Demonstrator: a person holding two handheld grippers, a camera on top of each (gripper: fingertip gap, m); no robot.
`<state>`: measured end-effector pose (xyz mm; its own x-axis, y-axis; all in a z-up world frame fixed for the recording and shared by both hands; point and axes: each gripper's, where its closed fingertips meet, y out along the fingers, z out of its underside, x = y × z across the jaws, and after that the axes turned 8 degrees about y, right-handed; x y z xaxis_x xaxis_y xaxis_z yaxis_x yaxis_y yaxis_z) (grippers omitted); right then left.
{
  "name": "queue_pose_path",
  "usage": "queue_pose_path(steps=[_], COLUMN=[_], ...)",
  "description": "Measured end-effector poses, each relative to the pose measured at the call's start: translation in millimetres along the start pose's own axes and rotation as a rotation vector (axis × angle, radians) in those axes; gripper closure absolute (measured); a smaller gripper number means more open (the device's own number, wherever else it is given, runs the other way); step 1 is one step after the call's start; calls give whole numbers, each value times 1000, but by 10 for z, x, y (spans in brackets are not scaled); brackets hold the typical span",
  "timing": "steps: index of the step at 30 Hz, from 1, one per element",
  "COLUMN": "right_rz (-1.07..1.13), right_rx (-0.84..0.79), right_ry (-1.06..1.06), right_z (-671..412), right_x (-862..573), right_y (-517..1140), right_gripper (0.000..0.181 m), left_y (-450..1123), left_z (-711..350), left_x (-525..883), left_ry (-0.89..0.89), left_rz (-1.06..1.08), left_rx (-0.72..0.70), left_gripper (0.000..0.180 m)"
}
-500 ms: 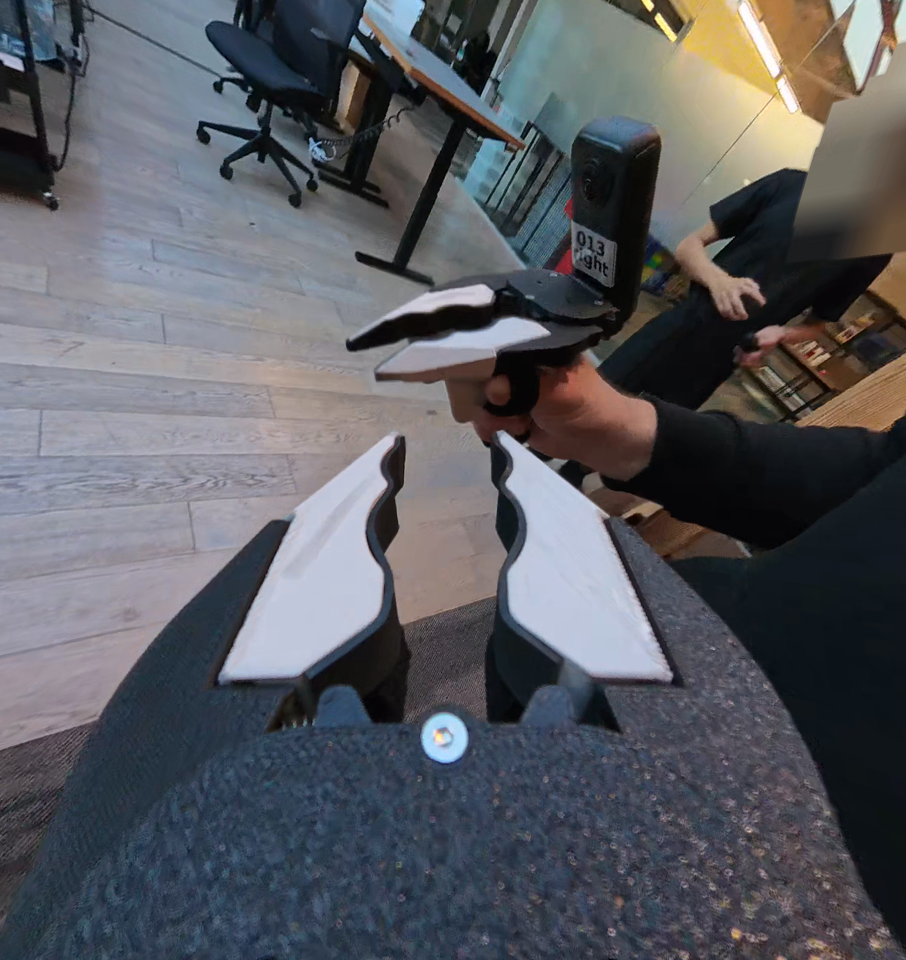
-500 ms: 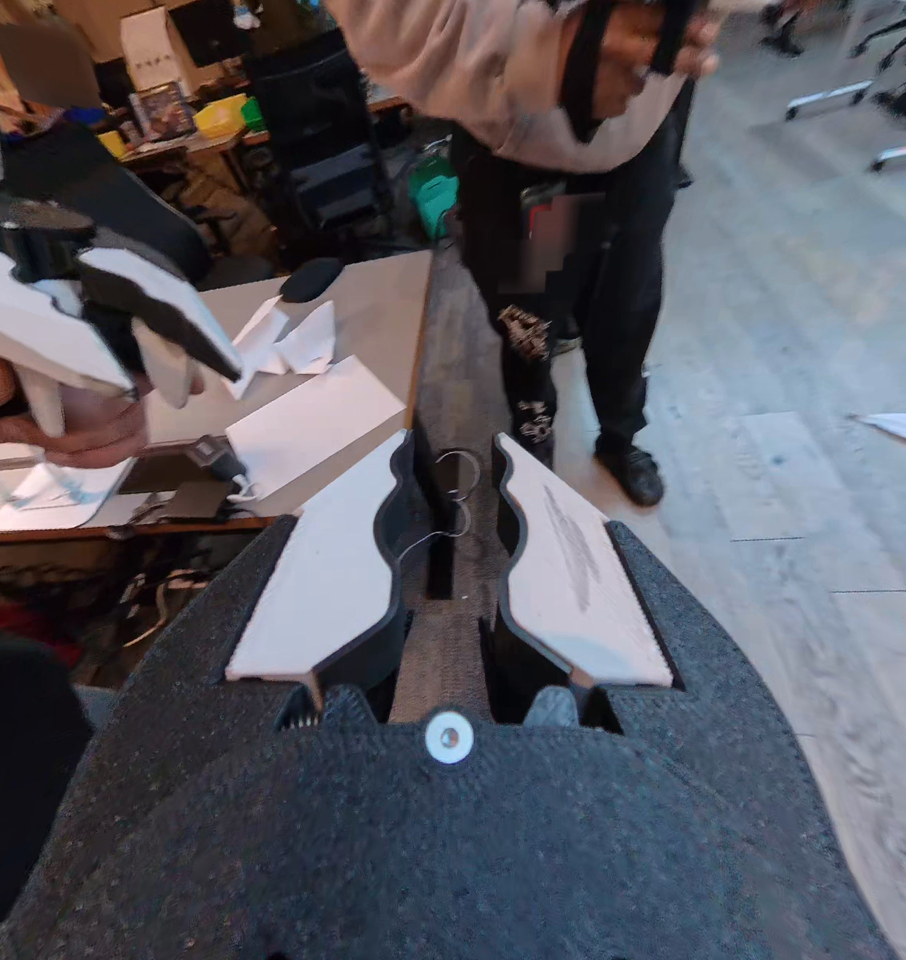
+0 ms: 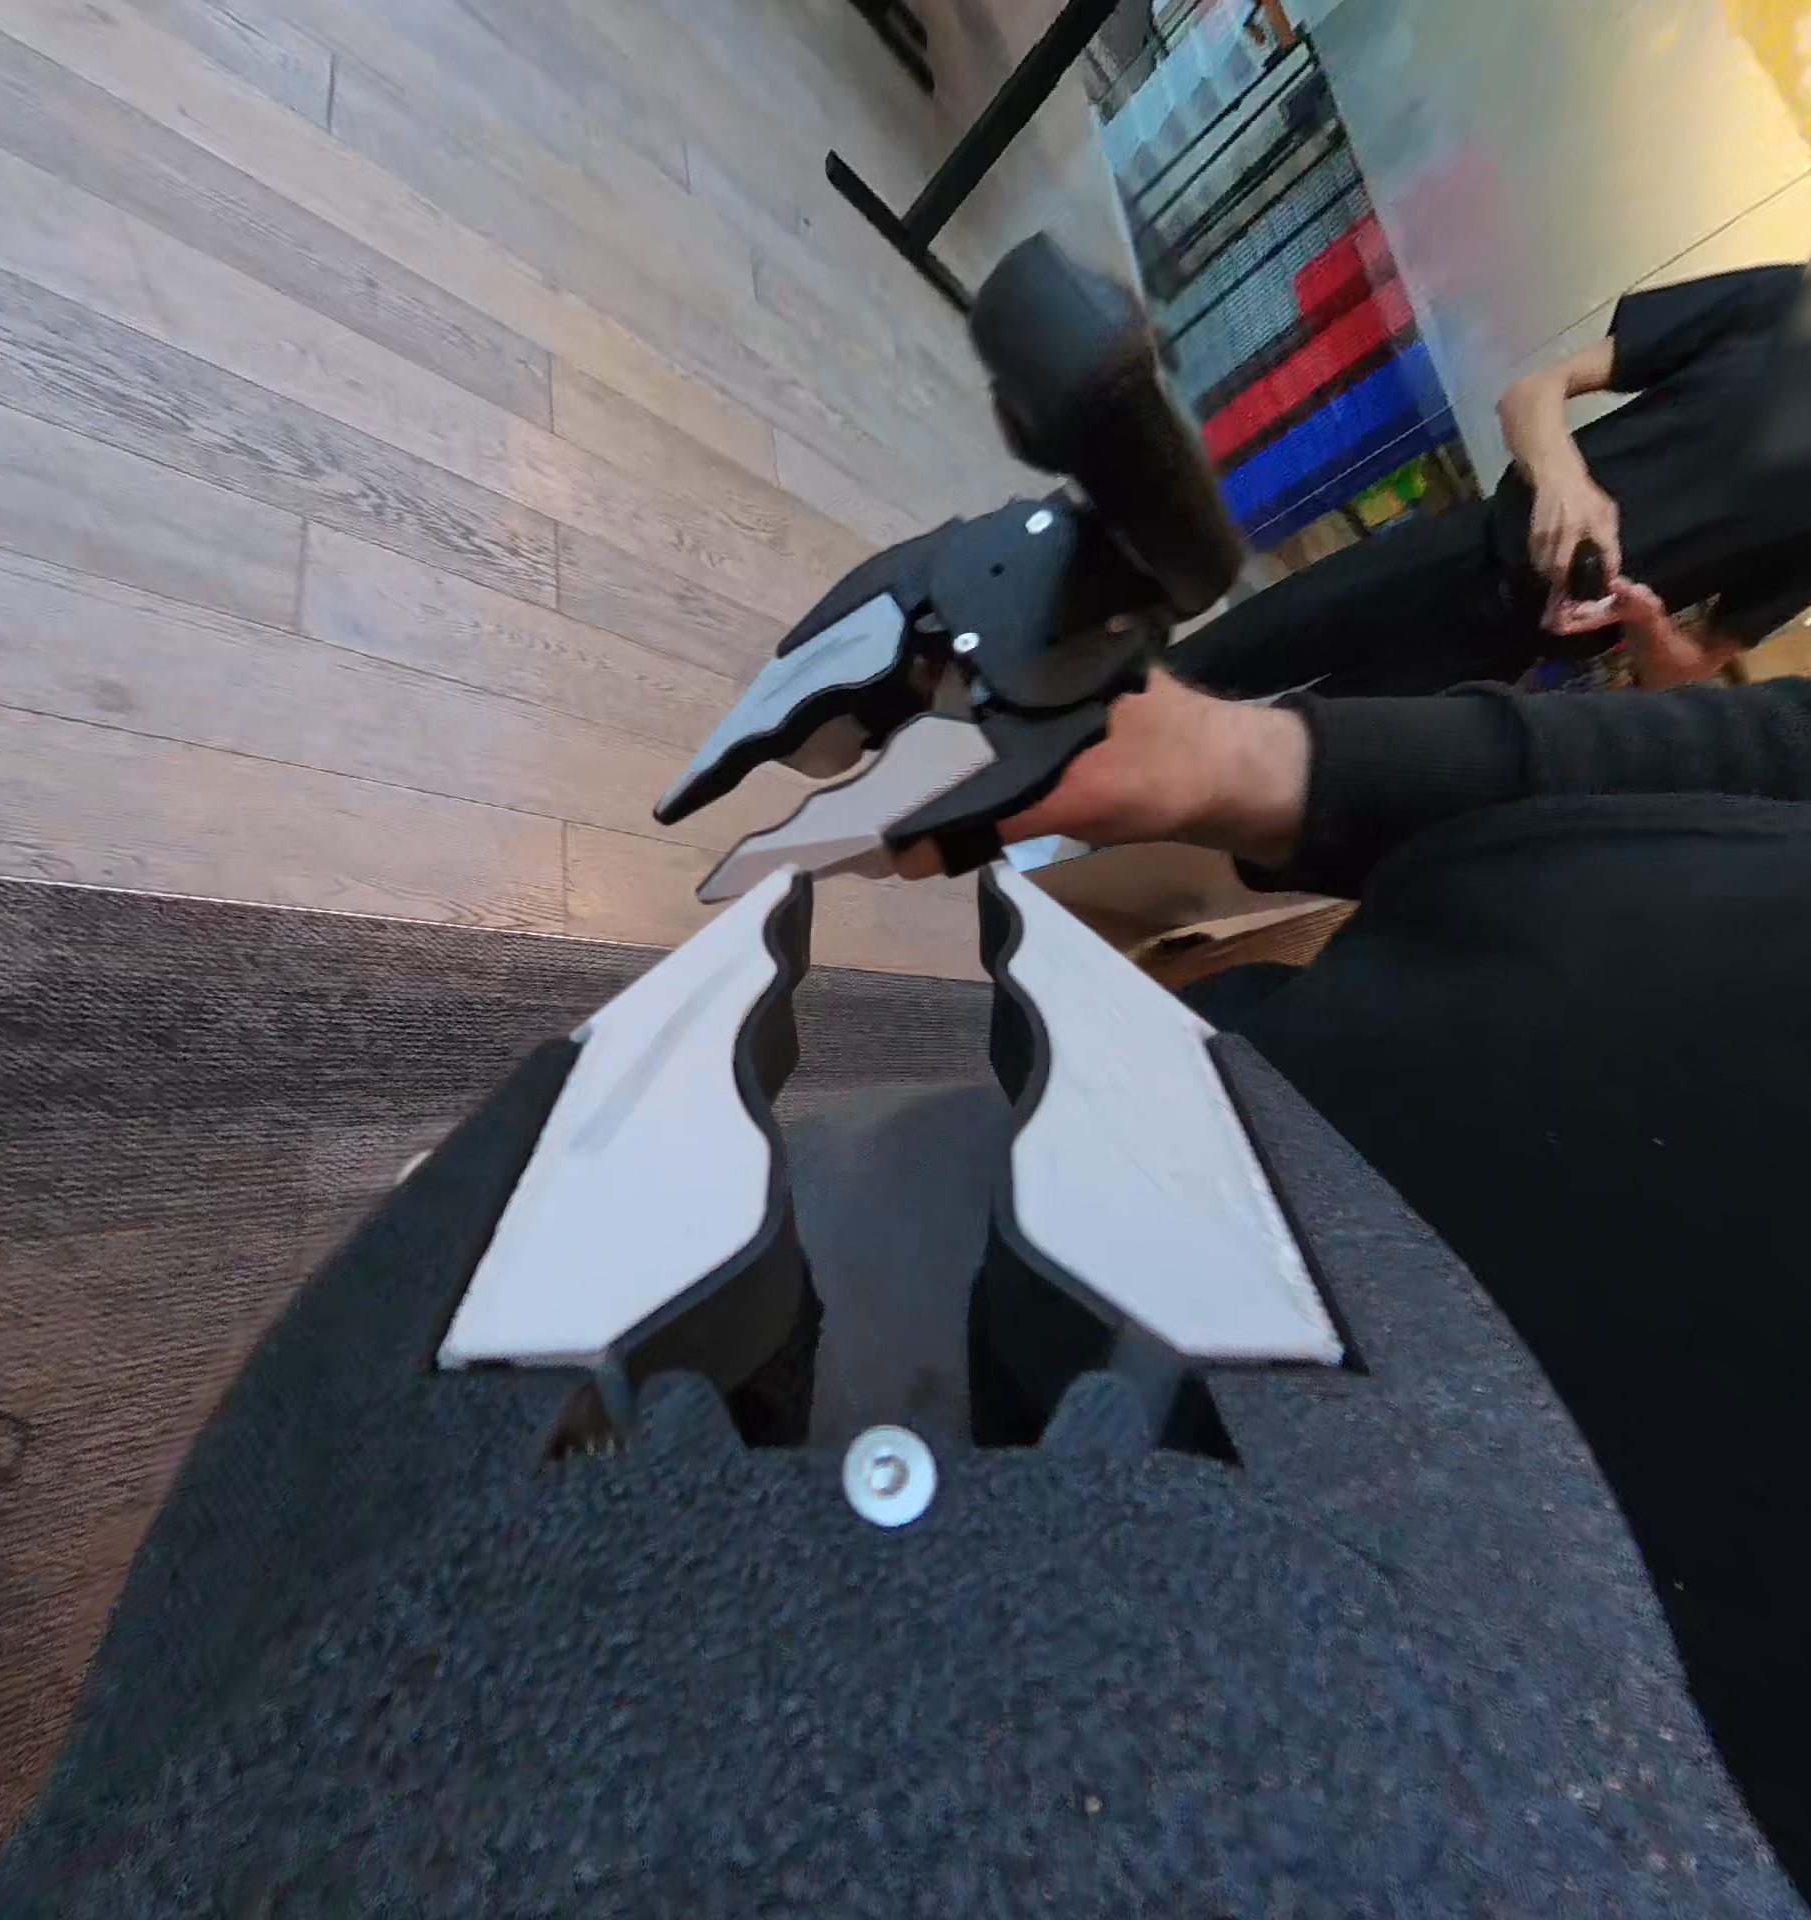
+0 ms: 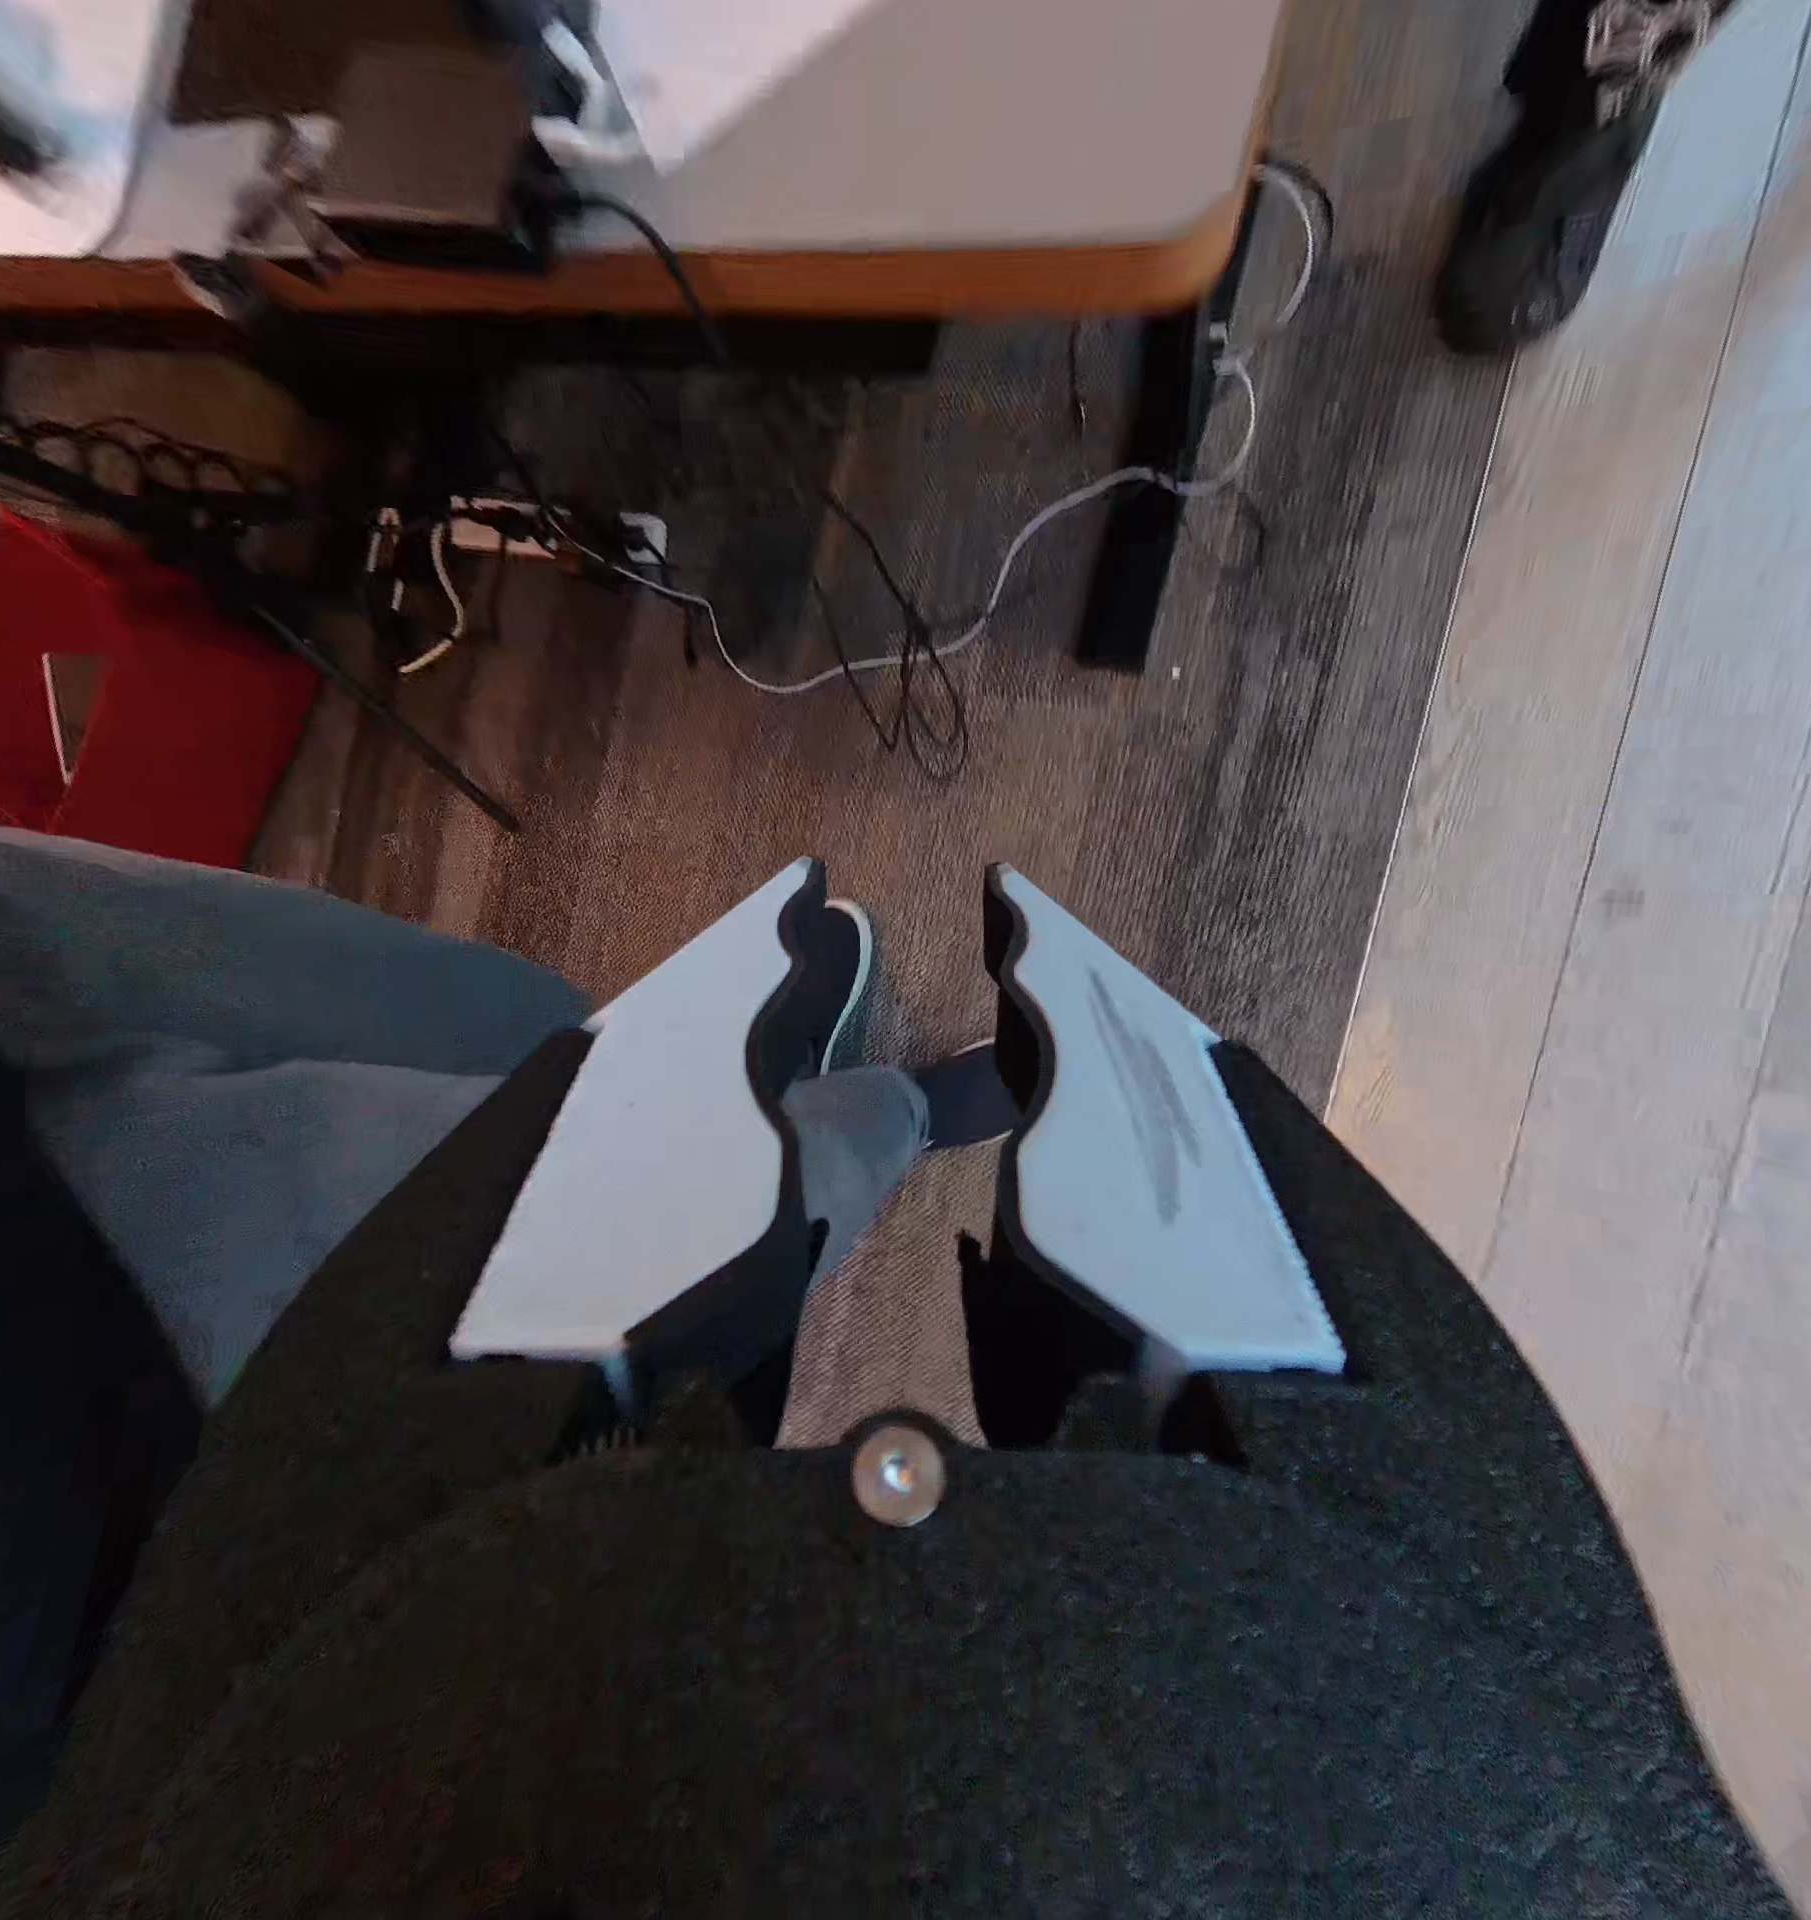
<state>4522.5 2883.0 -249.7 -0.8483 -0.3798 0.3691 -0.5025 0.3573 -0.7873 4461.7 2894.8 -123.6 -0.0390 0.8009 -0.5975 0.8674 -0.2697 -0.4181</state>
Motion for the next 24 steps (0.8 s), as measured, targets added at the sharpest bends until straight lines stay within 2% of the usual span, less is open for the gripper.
queue_pose_path(steps=[3, 7, 12, 20, 24], right_rz=[3, -43, -128, -226, -185], right_rx=[-7, -59, -113, -244, -263], right_ry=[164, 178, 106, -155, -254], right_z=[353, 337, -156, -1472, -1787], right_x=[-28, 221, 185, -521, -1229], right_y=[42, -69, -71, -617, -1155], right_gripper=[152, 152, 153, 153, 153], left_y=[-84, -186, -197, 264, 834], left_z=[287, 384, 77, -1039, -1837], left_x=[-99, -122, 122, 950, 1033], left_ry=[-18, -63, 67, 3, 17], left_rz=[2, 2, -72, -231, -191], left_rx=[-2, -30, 24, -72, -107], left_gripper=[150, 150, 150, 149, 149])
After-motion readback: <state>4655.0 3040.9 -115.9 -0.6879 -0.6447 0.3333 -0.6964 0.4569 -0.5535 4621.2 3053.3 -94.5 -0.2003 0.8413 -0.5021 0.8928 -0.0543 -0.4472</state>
